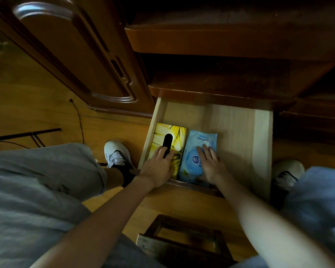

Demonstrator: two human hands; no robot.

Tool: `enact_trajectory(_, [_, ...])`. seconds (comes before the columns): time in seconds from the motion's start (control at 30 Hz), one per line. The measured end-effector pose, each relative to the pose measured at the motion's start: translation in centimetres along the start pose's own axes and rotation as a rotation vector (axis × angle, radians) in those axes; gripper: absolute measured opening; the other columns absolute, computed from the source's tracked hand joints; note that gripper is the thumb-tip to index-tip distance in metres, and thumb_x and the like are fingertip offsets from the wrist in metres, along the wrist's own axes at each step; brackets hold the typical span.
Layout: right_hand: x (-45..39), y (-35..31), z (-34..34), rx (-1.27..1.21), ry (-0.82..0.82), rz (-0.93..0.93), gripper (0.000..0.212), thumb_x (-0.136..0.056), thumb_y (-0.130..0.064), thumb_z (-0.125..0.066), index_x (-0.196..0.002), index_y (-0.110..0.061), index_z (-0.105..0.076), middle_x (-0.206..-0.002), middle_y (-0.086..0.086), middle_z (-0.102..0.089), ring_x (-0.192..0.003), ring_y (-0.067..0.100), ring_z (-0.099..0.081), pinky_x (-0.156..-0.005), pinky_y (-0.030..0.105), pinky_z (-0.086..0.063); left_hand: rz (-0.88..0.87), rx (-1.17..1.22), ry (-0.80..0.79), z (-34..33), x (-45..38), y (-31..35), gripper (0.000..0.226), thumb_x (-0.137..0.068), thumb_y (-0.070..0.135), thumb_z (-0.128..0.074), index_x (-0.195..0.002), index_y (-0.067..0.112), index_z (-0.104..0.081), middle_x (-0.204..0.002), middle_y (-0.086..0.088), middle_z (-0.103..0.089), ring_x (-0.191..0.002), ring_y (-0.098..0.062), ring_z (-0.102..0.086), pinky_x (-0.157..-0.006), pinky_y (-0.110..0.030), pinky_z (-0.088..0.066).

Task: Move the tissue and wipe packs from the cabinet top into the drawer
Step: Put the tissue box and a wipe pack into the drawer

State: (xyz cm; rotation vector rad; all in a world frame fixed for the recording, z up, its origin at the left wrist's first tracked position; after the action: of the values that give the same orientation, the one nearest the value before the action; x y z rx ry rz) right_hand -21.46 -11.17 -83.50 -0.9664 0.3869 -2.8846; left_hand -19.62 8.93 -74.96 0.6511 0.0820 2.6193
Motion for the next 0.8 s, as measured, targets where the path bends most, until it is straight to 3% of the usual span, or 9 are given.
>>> enact_trajectory(0.2, [-0.6,0.6,0.2,-0.023,-0.037,0.018,0.145,-0.065,-0.076,-0.077,-0.160,-0.026,0.020,-0.168,0.002,0.024,-0.155,0.026,0.019,-0.121,0.059,-0.010,0.010,0.007,-0.030,-0.3,0.2,0.0,0.077,-0.098,0.042,-0.050,-0.159,0.017,-0.009,-0.161,-0.009,-0.024,-0.153,-0.028,-0.001,-0.106,-0.049,-0.046])
enact_trajectory(0.3, [-1.1,0.9,0.1,-0.025,-0.050,0.022,0.149,-0.061,-0.083,-0.073,-0.159,-0.026,0.023,-0.166,0.002,0.030,-0.153,0.025,0.025,-0.122,0.060,-0.003,0.005,0.003,-0.040,-0.3,0.2,0.0,0.078,-0.098,0.042,-0.050,-0.159,0.018,-0.008,-0.160,-0.010,-0.027,-0.153,-0.027,0.000,-0.106,-0.049,-0.045])
enact_trajectory(0.43, [-1.3,-0.1,-0.9,0.166,0.012,-0.038,0.145,-0.068,-0.089,-0.061,-0.157,-0.017,0.028,-0.166,0.013,0.029,-0.154,0.032,0.024,-0.124,0.058,0.005,0.005,-0.027,-0.016,-0.2,0.3,0.1,0.078,-0.097,0.043,-0.051,-0.158,0.016,-0.011,-0.160,-0.010,-0.027,-0.153,-0.028,-0.004,-0.102,-0.046,-0.046])
enact_trajectory(0.67, [-1.6,-1.1,-0.6,0.163,0.007,-0.117,0.145,-0.071,-0.083,-0.066,-0.157,-0.012,0.027,-0.166,0.016,0.027,-0.154,0.036,0.022,-0.123,0.058,-0.001,0.004,-0.067,-0.040,-0.3,-0.1,0.2,0.075,-0.098,0.045,-0.048,-0.158,0.017,-0.012,-0.160,-0.009,-0.023,-0.152,-0.029,-0.004,-0.104,-0.046,-0.044])
enact_trajectory(0.8, [-1.1,-1.9,2.6,0.044,-0.079,-0.084,0.137,-0.069,-0.076,-0.074,-0.163,-0.014,0.004,-0.170,0.015,0.005,-0.155,0.039,0.002,-0.122,0.056,-0.012,0.013,-0.061,-0.108,0.1,-0.3,0.2,0.072,-0.100,0.049,-0.044,-0.157,0.018,-0.013,-0.158,-0.011,-0.029,-0.151,-0.030,-0.004,-0.104,-0.050,-0.042])
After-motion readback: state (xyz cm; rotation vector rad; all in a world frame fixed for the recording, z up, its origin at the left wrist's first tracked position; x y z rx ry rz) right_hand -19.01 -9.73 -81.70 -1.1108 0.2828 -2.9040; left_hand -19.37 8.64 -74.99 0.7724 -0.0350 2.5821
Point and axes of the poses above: each hand's wrist, its own x-axis away from the middle knuckle, its own z-axis out of the back of the hand, y = z × x, the point moved 5 cm from there along -x, towards the middle knuckle
